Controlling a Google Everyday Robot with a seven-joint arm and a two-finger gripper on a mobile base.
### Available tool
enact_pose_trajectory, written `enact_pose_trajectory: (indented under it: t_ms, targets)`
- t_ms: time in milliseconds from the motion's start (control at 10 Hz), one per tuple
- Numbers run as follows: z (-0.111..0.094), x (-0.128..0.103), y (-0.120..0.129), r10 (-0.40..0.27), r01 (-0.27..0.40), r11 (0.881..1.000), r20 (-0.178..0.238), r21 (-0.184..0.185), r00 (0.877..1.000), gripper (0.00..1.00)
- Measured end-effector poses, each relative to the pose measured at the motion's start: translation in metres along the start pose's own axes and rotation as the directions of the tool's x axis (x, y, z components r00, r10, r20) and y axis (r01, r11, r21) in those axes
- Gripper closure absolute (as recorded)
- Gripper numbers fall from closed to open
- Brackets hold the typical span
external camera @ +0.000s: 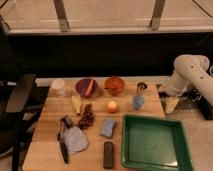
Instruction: Place eraser in plastic cup
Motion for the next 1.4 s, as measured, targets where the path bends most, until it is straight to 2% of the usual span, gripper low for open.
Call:
enact_pose_trajectory:
  t_ms: [1400]
  targets:
    - [-0.0001,0.0001,0.0,0.0,0.0,1.0,0.0,0.0,1.0,0.2]
